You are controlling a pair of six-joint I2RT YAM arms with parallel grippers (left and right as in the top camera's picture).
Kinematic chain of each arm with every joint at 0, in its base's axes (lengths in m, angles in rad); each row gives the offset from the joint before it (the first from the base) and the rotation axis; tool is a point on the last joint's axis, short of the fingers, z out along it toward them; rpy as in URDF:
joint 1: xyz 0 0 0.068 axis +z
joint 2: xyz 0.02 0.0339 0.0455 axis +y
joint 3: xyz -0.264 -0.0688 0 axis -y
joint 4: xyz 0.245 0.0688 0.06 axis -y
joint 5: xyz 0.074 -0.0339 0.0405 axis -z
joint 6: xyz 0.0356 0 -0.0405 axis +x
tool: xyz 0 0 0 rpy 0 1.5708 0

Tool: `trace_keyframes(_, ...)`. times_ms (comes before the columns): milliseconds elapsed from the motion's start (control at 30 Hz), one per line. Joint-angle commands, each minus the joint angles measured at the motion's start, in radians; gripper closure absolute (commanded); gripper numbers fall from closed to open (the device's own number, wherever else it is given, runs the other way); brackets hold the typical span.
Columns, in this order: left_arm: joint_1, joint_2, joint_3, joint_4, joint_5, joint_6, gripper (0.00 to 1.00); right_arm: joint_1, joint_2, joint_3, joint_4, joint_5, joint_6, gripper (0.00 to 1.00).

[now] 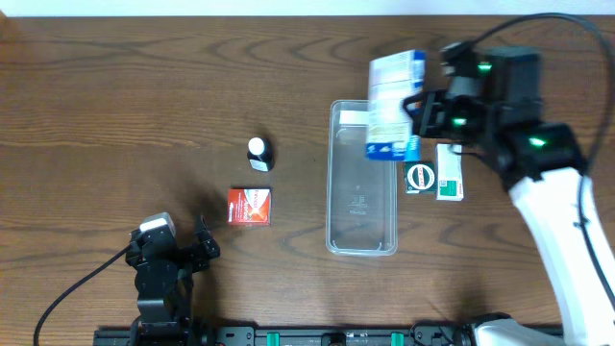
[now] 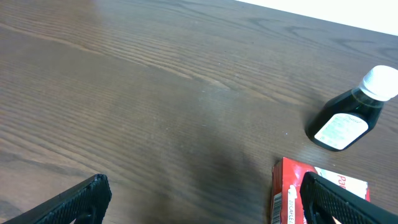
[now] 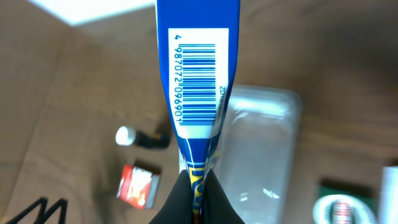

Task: Pack container
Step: 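Carry the blue box into the clear container and release it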

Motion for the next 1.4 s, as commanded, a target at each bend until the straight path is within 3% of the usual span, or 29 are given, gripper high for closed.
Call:
trace_keyframes(0, 0.005, -0.003, -0.018, 0.001, -0.008, 0.017, 0.02, 0.074, 0.075, -0.013, 0.020, 0.049, 0.088, 0.98)
trace_keyframes(333, 0.005, -0.003, -0.018, 0.001, -0.008, 0.017, 0.02, 0.119, 0.272, -0.013, 0.022, 0.081, 0.243, 0.99)
trace_keyframes(667, 0.005, -0.003, -0.018, 0.000, -0.008, 0.017, 0.02, 0.143, 0.340, -0.022, 0.014, 0.089, 0.266, 0.95)
trace_keyframes(833, 0.005, -0.003, -0.018, 0.001, -0.008, 0.017, 0.02, 0.144, 0.353, -0.022, 0.013, 0.097, 0.288, 0.85)
trace_keyframes(867, 0.005, -0.003, -0.018, 0.001, -0.008, 0.017, 0.02, 0.145, 0.353, -0.022, 0.010, 0.098, 0.287, 0.80)
trace_keyframes(933, 0.005, -0.003, -0.018, 0.001, -0.008, 0.017, 0.02, 0.145, 0.353, -0.022, 0.002, 0.099, 0.287, 0.57)
trace_keyframes(967, 0.005, -0.003, -0.018, 0.001, -0.008, 0.017, 0.02, 0.143, 0.353, -0.022, 0.001, 0.099, 0.287, 0.56)
trace_keyframes(1100, 0.005, -0.003, -0.018, 0.000, -0.008, 0.017, 0.02, 0.137, 0.343, -0.022, 0.007, 0.102, 0.259, 0.55)
trace_keyframes(1367, 0.005, -0.003, -0.018, 0.000, -0.008, 0.017, 0.02, 0.119, 0.273, -0.021, 0.029, 0.107, 0.171, 0.67)
